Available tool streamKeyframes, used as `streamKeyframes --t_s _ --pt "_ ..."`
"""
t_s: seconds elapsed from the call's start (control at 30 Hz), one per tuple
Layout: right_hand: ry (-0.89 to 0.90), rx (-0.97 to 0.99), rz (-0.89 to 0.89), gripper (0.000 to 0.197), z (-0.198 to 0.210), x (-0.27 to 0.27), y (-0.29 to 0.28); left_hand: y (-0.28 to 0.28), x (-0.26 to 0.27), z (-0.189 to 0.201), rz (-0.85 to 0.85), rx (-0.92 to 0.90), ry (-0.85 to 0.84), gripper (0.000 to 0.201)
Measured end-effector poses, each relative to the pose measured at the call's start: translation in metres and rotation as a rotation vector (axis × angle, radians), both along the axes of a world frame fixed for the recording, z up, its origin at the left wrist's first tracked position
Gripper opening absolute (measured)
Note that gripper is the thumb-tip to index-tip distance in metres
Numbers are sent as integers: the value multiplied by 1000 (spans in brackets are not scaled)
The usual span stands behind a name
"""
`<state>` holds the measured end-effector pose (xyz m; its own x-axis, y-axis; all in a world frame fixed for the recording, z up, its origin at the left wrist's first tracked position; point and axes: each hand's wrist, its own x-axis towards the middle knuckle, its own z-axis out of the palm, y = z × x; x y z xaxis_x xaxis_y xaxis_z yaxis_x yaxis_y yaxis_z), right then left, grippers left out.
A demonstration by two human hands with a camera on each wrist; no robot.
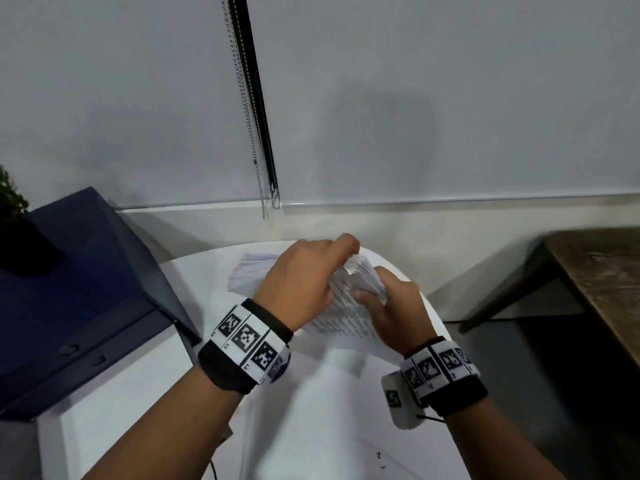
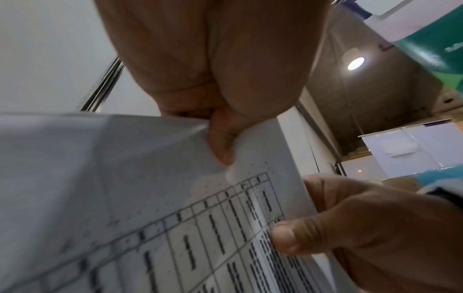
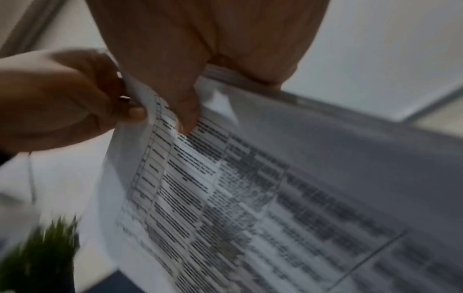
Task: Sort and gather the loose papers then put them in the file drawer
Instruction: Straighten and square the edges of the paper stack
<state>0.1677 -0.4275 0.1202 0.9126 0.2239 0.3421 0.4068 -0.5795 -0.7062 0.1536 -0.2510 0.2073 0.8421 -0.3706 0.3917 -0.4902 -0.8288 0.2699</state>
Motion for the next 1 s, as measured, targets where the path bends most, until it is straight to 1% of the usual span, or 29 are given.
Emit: streamKeyframes --t_s 0.03,0.07,0.1,0.13,0.17,0.2,0.23,0.27,0.3,0.33,0.37,0.4,0.43,0.5,0.57,0.63,0.7,0.77,0.8,0.87,0.9,0.93,1.0 --pt "34 77 -24 22 2 -2 -3 1 -3 3 8 -26 -60 55" --pt "79 158 -43 18 4 -2 -8 6 -7 4 56 -53 -124 57" --pt "134 241 -50 10 5 -3 -13 14 -11 1 147 -100 -170 66" --pt "195 318 -43 7 6 -3 -19 26 -16 -5 271 -187 -175 81" --pt "248 387 -29 15 6 -3 -25 40 -22 -13 384 -321 -150 96" --pt "294 451 -10 23 5 -4 -30 53 -28 -25 463 -473 -92 108" --pt "325 497 4 26 5 -6 -36 65 -32 -38 478 -623 6 115" --pt "347 534 25 25 4 -8 -39 73 -36 -52 411 -787 145 116" --pt "359 557 46 24 3 -9 -41 77 -37 -65 281 -964 308 112" --pt "370 578 64 23 0 -11 -41 77 -38 -74 143 -1129 458 103" --pt "377 584 70 23 -3 -12 -39 75 -39 -82 79 -1248 564 92" --pt "378 584 67 24 -8 -12 -37 71 -38 -87 73 -1329 623 80" --pt "375 586 53 25 -12 -12 -34 66 -37 -90 95 -1374 640 70" --pt "371 608 -4 26 -23 -13 -28 55 -36 -93 148 -1405 596 52" --pt "349 613 -83 24 -37 -15 -22 45 -35 -99 233 -1377 514 39" --pt "329 601 -165 27 -51 -18 -14 34 -37 -106 349 -1333 431 33" --pt "332 593 -225 34 -62 -22 -7 24 -40 -113 412 -1305 361 30" --pt "359 599 -250 36 -68 -25 -1 21 -39 -122 450 -1310 352 33" --pt "368 590 -255 36 -70 -26 1 21 -39 -125 468 -1320 354 41" --pt "356 547 -245 37 -68 -26 2 23 -38 -127 487 -1320 340 65" --pt "344 536 -241 38 -66 -26 1 24 -38 -127 476 -1311 325 70" --pt "327 543 -238 39 -61 -27 -1 26 -38 -126 442 -1306 292 66" --pt "254 593 -210 45 -48 -28 -4 27 -37 -117 362 -1296 211 48"
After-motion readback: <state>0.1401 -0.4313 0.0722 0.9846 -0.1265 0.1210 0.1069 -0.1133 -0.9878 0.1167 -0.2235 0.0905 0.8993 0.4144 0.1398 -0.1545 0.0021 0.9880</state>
